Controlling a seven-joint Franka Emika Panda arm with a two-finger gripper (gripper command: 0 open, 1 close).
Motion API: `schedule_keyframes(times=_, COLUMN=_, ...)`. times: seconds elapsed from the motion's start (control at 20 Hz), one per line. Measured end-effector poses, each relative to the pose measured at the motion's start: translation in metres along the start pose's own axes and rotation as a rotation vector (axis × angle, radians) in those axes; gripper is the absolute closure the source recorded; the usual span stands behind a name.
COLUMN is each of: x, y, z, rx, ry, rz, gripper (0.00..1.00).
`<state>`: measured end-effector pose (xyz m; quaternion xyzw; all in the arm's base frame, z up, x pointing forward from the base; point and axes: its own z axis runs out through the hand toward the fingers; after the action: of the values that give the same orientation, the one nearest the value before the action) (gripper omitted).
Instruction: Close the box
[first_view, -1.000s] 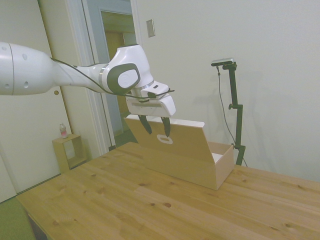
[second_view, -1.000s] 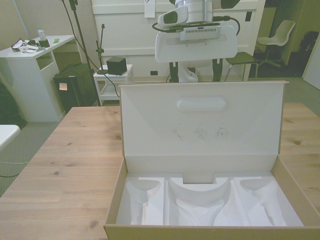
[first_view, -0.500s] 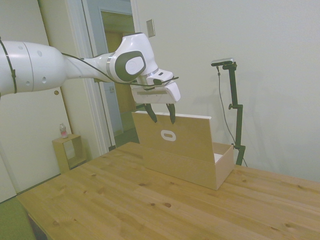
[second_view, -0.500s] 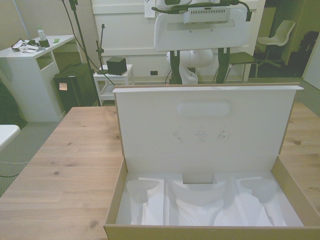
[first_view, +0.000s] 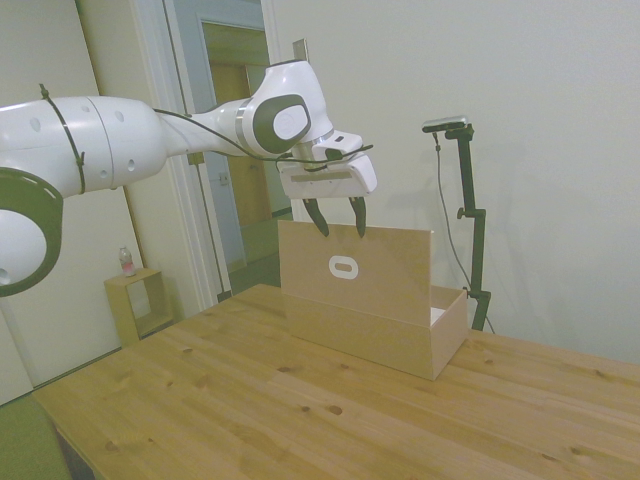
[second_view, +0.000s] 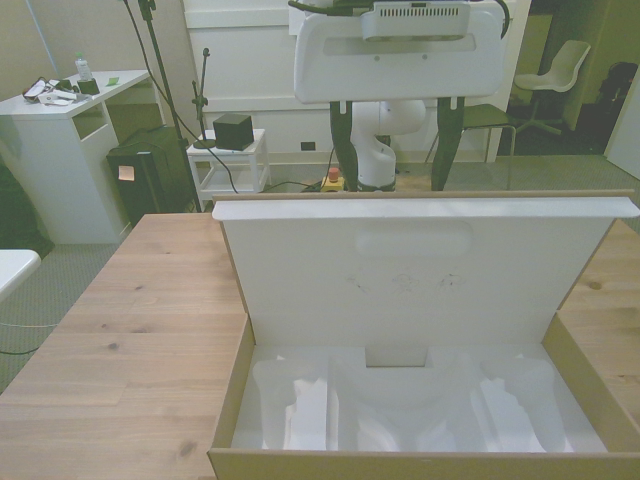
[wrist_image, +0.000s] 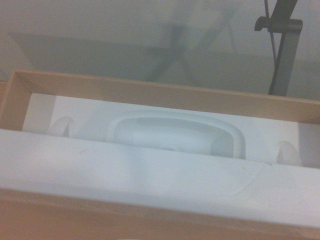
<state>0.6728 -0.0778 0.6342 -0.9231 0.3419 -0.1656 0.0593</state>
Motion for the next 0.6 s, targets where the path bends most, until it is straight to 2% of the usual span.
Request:
schedule_keyframes(times=0.3, x=0.015, y=-0.005, z=0.014, rx=-0.010, ry=-0.004, rz=-0.004, gripper=0.00)
schedule_keyframes(times=0.6, x=-0.001, y=-0.009, z=0.036, rx=-0.024, ry=-0.053, rz=-0.020, gripper=0.00)
